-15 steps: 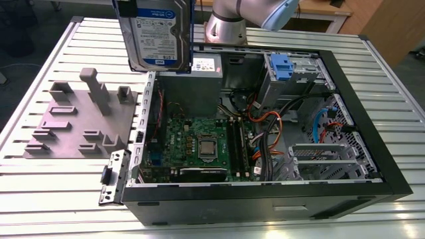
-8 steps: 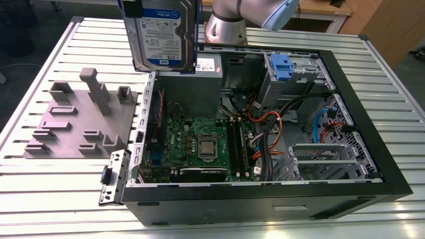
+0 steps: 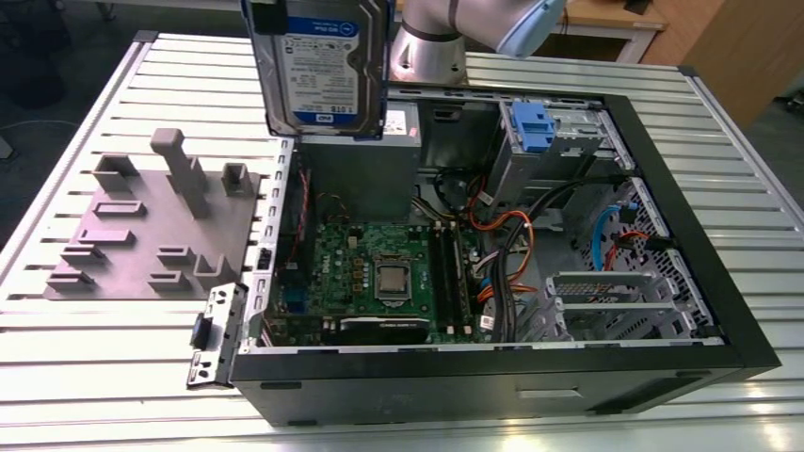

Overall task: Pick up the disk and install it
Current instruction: 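Pick up the disk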

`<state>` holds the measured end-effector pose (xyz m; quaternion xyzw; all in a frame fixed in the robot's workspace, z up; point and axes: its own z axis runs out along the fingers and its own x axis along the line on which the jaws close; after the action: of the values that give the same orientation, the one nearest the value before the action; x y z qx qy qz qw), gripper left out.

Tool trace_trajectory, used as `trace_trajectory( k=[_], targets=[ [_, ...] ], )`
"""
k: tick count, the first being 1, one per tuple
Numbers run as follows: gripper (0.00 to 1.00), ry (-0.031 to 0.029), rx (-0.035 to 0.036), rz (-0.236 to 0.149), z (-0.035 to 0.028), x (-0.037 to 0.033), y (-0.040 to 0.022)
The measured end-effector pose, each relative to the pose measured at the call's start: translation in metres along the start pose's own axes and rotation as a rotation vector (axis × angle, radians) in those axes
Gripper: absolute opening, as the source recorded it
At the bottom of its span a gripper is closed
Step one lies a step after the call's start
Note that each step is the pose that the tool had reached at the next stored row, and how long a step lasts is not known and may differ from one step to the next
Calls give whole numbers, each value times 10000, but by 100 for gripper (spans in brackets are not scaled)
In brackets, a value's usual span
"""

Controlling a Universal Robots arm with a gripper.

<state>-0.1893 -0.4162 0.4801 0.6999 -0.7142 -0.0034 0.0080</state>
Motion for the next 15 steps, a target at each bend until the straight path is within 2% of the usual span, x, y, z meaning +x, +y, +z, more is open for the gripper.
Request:
trace_trajectory(
  k=[2, 8, 15],
  targets=[
    [36, 0, 0, 0, -1, -1, -39],
    [36, -1, 0, 0, -1, -2, -99],
    [36, -1, 0, 0, -2, -2, -124]
  ],
)
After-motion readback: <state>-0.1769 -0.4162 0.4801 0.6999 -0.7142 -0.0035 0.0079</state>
